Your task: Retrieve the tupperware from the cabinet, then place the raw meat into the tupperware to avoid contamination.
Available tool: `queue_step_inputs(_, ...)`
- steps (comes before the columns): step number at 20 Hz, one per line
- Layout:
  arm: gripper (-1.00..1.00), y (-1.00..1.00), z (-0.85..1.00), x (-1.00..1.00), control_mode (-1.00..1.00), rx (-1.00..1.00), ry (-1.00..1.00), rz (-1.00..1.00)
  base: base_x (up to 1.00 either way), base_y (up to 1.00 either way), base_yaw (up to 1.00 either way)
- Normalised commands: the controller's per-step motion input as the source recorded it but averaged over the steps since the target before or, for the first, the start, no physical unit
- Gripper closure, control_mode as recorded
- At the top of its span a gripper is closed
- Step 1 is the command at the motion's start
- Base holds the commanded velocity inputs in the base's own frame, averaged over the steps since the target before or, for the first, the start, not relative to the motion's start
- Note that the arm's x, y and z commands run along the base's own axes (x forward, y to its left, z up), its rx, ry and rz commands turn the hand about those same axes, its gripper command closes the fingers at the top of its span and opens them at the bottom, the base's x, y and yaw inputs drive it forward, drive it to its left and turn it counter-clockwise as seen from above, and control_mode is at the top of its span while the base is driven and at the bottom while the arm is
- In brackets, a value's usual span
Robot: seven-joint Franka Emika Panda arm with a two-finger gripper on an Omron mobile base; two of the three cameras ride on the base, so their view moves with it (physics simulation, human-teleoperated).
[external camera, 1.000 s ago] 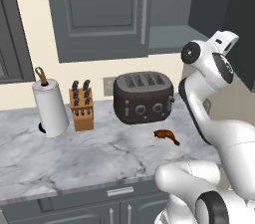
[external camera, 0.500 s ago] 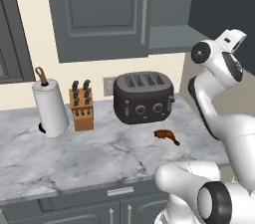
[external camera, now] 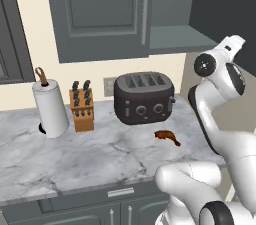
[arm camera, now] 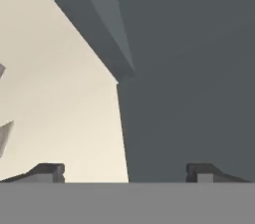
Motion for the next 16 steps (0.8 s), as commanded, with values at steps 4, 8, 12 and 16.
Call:
queue_step_inputs(4,-1.0,0.68,-0.3,-0.53,-1.0,0.01,-0.05,0.17,0.0,0.0,0.0)
queue_step_inputs(8,-1.0,0.67,-0.19,-0.48,-1.0,0.08,0.0,0.17,0.0,0.0,0.0)
queue_step_inputs(12,-1.0,0.42,0.0,-0.33,-1.0,0.22,0.01,0.15,0.0,0.0,0.0)
queue_step_inputs(16,-1.0,0.34,0.0,-0.18,-1.0,0.28,0.0,0.14,0.0,0.0,0.0)
